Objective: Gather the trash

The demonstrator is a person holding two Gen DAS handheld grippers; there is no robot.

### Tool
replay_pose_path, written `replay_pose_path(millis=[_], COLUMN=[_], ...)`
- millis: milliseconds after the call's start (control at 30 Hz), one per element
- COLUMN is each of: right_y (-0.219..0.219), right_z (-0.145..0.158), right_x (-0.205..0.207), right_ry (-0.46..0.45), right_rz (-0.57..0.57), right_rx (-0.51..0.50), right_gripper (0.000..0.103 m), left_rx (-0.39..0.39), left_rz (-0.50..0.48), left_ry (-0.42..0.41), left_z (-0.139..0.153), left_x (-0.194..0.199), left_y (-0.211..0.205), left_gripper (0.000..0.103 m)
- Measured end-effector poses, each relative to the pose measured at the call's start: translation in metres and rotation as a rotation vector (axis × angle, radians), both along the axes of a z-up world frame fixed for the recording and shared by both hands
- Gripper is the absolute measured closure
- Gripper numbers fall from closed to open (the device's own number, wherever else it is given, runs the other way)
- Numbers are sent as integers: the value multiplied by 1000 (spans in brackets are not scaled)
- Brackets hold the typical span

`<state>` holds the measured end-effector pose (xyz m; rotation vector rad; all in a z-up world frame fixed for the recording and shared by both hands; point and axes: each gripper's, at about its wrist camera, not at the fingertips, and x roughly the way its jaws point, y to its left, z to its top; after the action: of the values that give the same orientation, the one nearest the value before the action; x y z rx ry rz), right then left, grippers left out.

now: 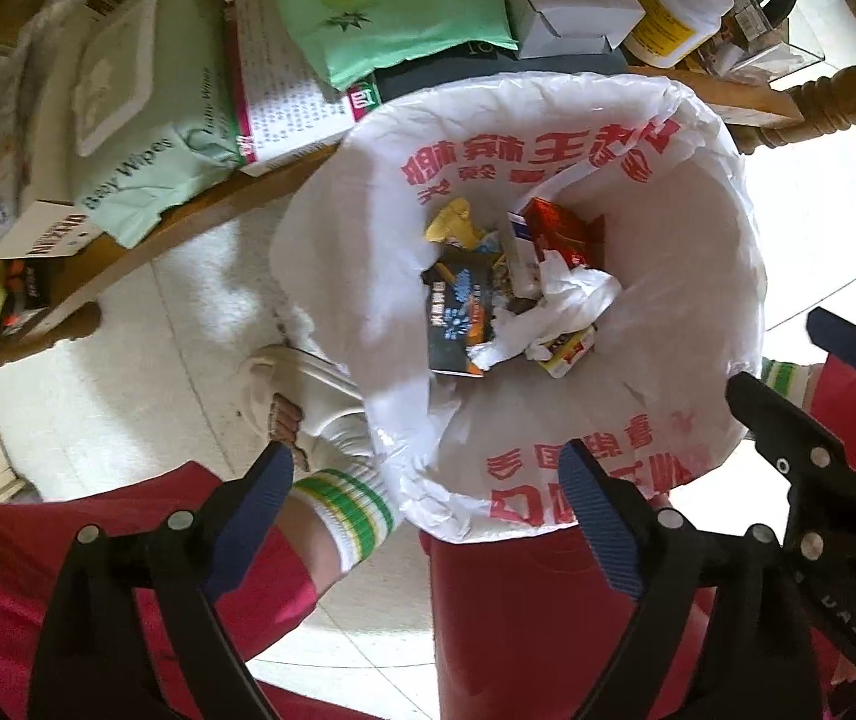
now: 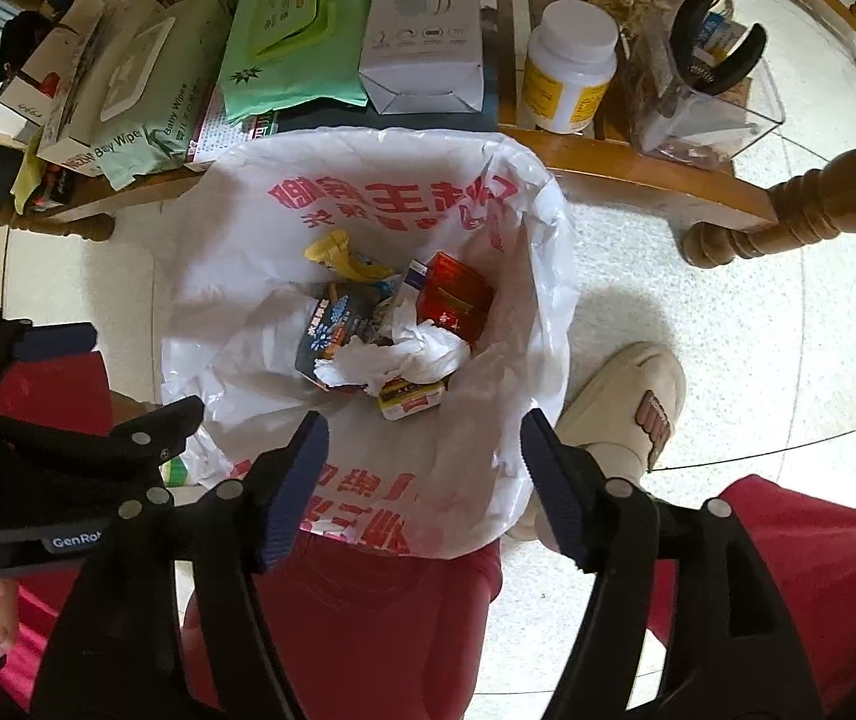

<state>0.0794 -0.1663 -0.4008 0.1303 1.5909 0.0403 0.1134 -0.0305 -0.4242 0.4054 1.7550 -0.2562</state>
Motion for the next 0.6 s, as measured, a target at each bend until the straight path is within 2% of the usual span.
replay_pose_path(millis=[167, 333, 433, 600], right_y=[2, 0, 3, 8], right_z=[9, 27, 48, 85], right_x=[-8, -19, -30, -48], right_ry=[-10, -52, -116, -237], right_rz=[-14, -35, -30, -25], right_rx=[-40, -61, -137, -237], right_gripper=[30, 29, 26, 24], left_rx=[46, 34, 21, -3], left_rz=[-17, 16, 25, 38], left_ry=[-43, -87, -117, -230], left_z=[12, 30, 42, 76], left_x=[-8, -18, -26, -41], left_y=[-1, 1, 0, -1], left_gripper=[15, 15, 15, 15])
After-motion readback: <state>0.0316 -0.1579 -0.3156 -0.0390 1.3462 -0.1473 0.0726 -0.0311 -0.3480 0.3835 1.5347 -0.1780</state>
